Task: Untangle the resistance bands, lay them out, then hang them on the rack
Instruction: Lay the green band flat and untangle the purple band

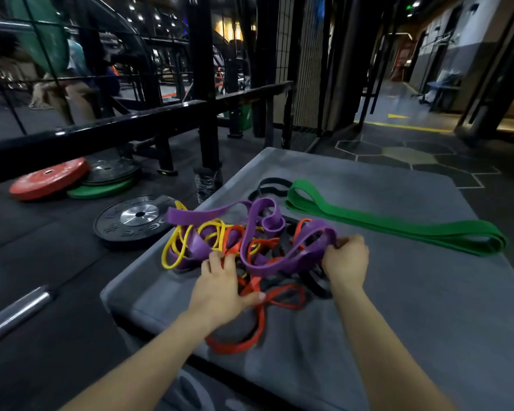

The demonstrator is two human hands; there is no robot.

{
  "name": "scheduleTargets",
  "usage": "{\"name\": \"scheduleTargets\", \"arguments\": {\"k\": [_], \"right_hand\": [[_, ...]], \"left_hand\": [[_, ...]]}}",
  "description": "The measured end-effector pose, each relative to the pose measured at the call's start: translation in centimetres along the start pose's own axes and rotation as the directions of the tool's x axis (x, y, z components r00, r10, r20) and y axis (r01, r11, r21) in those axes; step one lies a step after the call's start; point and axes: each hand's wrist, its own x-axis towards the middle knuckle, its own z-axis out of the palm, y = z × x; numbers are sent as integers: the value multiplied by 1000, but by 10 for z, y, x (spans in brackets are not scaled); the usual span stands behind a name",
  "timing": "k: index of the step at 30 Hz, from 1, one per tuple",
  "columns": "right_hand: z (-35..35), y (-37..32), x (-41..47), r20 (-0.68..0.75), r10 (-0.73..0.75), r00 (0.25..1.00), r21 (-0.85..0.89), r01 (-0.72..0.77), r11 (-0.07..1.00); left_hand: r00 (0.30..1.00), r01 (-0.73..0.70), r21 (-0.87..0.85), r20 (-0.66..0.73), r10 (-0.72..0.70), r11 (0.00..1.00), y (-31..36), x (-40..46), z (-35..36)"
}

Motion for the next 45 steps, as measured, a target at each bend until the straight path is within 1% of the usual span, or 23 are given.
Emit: {"name": "scheduleTargets", "arguments": {"k": [2, 4, 7, 8, 9, 11, 13, 14, 16, 18, 19, 21, 24, 27, 30, 32, 34, 37, 40, 41, 42, 43, 45], "right_hand": [[1, -8, -7, -47, -185, 982, -17, 184, 983], [4, -18, -17, -20, -380, 925, -53, 378, 924], [16, -23, -29, 215, -607, 765, -193, 642, 741], [22, -19, -30, 305, -624, 719, -248, 693, 677], [27, -16, -31, 377, -602, 704, -307, 708, 635], [34, -9, -27, 433, -500, 750, -447, 661, 603], [35, -9, -20, 380, -426, 821, -522, 570, 635], [35, -11, -16, 328, -397, 857, -507, 514, 692], [35, -17, -9, 225, -306, 925, -369, 372, 852], [35, -21, -5, 172, -195, 965, -226, 232, 946], [35, -23, -3, 166, -171, 971, -223, 205, 953], [35, -22, 0, 189, -180, 965, -317, 233, 919], [36, -24, 6, 288, -288, 913, -408, 390, 826], [38, -39, 9, 398, -434, 808, -191, 536, 822], [35, -69, 17, 417, -482, 771, 174, 452, 875], [27, -93, 26, 384, -564, 731, 424, 402, 811], [19, -114, 32, 349, -597, 722, 581, 334, 742], [13, -127, 39, 307, -507, 805, 628, 228, 744], [1, -128, 43, 290, -400, 869, 647, 130, 751], [-5, -130, 43, 294, -374, 880, 657, 98, 747], [-11, -132, 42, 299, -350, 888, 673, 64, 737], [-16, -136, 41, 308, -332, 891, 696, 27, 717], [-25, -144, 38, 324, -299, 898, 757, -57, 651]], "left_hand": [[998, -3, 22, -67, 4, 1000, 3, -1, 7], [997, 3, -64, -73, -8, 998, 5, 2, 7], [999, 3, -155, -42, -10, 988, 4, 9, 2], [999, -8, -156, -45, 0, 988, 2, 11, 0], [998, -27, -137, -60, 19, 990, 0, 14, -2], [992, -48, -87, -122, 37, 995, -6, 23, -10], [979, -38, -153, -204, 6, 987, -12, 34, -22], [972, -22, -256, -230, -39, 967, -15, 42, -29], [960, 9, -459, -244, -136, 888, -16, 56, -42], [955, 3, -494, -255, -149, 869, -12, 68, -52], [955, -15, -495, -264, -134, 869, -9, 76, -54], [958, -47, -542, -263, -116, 839, -1, 93, -60], [960, -88, -586, -265, -88, 806, 17, 119, -79], [945, -221, -517, -324, 51, 827, 41, 137, -112], [893, -401, -390, -369, 259, 829, 71, 141, -151], [856, -480, -345, -386, 344, 807, 83, 145, -171], [834, -519, -324, -394, 386, 791, 92, 145, -185], [858, -513, -548, -302, 417, 661, 99, 139, -200], [902, -324, -871, -166, 399, 370, 93, 130, -192], [911, -271, -921, -151, 383, 279, 90, 127, -184], [913, -239, -942, -136, 385, 234, 87, 126, -172], [907, -236, -935, -114, 406, 265, 84, 126, -159], [870, -277, -812, 15, 493, 513, 83, 118, -137]]}}
